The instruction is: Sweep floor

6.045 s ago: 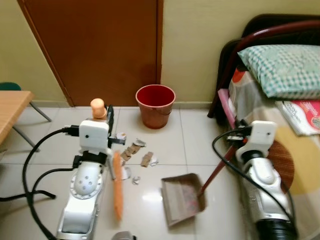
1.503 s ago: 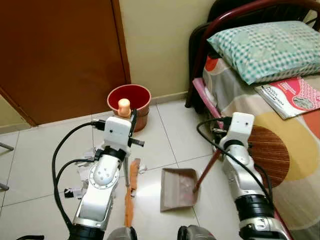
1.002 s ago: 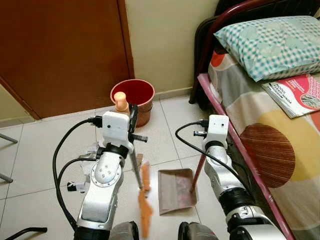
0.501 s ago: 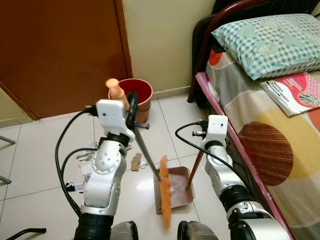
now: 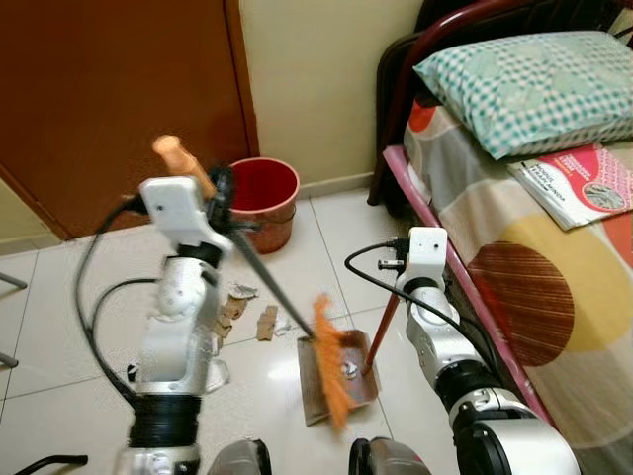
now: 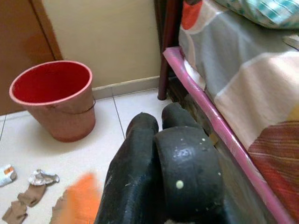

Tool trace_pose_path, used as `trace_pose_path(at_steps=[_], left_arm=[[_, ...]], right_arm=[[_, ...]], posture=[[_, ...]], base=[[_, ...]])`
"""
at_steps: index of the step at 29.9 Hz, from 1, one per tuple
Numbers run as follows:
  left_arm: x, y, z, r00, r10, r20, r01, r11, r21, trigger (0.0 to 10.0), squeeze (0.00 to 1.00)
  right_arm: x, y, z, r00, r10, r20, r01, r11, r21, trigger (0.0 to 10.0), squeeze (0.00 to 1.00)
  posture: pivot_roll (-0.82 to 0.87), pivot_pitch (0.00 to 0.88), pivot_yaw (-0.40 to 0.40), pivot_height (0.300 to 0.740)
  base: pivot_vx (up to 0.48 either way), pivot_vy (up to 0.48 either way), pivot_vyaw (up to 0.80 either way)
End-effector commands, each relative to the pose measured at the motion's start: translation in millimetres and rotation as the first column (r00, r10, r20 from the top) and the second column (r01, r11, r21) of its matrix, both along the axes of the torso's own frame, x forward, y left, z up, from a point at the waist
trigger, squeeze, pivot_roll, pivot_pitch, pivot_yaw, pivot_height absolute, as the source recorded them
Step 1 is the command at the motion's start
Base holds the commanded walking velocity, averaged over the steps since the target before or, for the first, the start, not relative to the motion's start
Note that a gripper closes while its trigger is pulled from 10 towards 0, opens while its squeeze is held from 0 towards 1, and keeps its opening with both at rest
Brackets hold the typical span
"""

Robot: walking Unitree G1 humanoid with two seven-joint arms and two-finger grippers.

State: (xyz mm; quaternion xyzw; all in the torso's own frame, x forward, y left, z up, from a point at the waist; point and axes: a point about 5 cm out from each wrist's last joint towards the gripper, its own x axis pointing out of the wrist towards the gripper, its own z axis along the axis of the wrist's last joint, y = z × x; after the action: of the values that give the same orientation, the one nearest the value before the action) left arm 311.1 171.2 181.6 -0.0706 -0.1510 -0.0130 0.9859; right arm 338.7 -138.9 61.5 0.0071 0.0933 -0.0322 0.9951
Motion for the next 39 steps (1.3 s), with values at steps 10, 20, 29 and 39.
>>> trace_pose_path(at_steps=[10, 20, 29, 39], left_arm=[[-12.9, 0.6, -5, 0.999, -0.005, 0.041, 0.003, 0.999, 0.048, 10.0, 0.0], [-33.6, -0.9, -24, 0.999, -0.041, -0.012, 0.042, 0.99, 0.133, 10.0, 0.0], [-28.2, 5.8, -18, 0.999, -0.037, 0.022, 0.031, 0.972, 0.233, 10.0, 0.0], [-47.0, -7.8, -49, 0.995, -0.055, -0.08, 0.074, 0.963, 0.257, 10.0, 0.0]], right_arm=[[-7.9, -15.1, -5, 1.0, -0.006, -0.007, 0.007, 0.998, 0.068, 10.0, 0.0], [-27.5, -34.7, -11, 0.997, -0.078, 0.001, 0.078, 0.995, 0.054, 10.0, 0.0], [-42.6, -52.0, -10, 0.996, -0.088, -0.005, 0.087, 0.996, -0.019, 10.0, 0.0], [-56.0, -66.1, -10, 0.99, -0.117, -0.082, 0.114, 0.993, -0.032, 10.0, 0.0]], posture=[[-0.03, 0.03, -0.019, 0.74], [-0.03, 0.01, 0.004, 0.74], [-0.05, 0.007, 0.004, 0.74], [-0.05, 0.007, 0.004, 0.74]], base=[[0.0, 0.0, 0.0], [0.0, 0.0, 0.0], [0.0, 0.0, 0.0], [0.0, 0.0, 0.0]])
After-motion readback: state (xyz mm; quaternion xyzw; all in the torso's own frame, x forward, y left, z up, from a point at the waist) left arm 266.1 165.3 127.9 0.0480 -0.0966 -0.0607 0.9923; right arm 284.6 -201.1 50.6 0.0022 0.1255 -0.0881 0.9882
